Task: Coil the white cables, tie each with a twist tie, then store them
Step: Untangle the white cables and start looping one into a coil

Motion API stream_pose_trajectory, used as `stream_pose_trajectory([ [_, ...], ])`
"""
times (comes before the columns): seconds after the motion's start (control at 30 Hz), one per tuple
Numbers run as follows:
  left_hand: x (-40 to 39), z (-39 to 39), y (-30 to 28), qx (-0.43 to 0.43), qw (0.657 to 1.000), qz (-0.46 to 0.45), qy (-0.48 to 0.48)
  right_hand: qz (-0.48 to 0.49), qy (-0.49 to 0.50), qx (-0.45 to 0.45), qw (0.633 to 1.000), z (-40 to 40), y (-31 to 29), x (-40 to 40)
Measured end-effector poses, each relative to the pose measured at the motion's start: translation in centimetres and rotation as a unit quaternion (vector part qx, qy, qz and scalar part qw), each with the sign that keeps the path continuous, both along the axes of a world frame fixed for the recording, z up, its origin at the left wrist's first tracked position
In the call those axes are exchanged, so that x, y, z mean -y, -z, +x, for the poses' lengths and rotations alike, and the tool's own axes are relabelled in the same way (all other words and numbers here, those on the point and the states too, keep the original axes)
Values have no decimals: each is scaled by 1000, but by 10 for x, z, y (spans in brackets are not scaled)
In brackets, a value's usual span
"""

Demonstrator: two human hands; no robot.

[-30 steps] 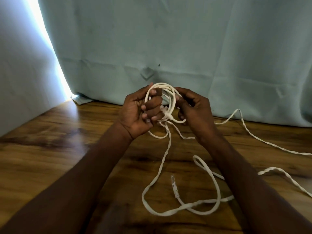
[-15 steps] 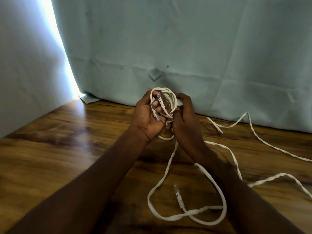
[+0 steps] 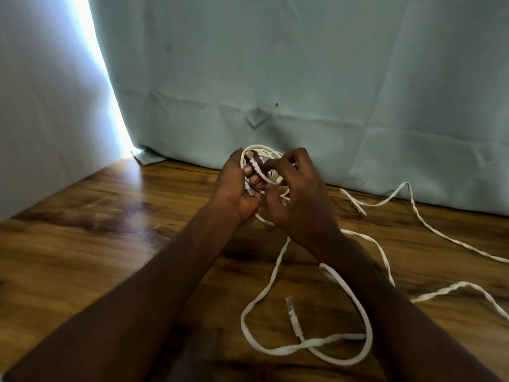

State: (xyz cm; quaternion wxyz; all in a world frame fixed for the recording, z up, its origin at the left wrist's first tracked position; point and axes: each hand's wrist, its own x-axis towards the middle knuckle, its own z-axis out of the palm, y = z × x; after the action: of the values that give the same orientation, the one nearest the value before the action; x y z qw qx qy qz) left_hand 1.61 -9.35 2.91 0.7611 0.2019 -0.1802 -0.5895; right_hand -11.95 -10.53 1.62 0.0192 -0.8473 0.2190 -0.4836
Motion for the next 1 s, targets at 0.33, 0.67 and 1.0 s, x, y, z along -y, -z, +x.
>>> stream_pose_trajectory([
  [0.33, 0, 1, 7, 172, 976, 101, -87, 38, -50, -8, 998, 1, 2, 0],
  [0.67, -8, -6, 6, 425, 896, 94, -86, 403, -194, 131, 885, -7, -10, 3],
  [1.0, -12, -12, -1, 421, 904, 77, 11, 409, -174, 213, 870, -17, -19, 6],
])
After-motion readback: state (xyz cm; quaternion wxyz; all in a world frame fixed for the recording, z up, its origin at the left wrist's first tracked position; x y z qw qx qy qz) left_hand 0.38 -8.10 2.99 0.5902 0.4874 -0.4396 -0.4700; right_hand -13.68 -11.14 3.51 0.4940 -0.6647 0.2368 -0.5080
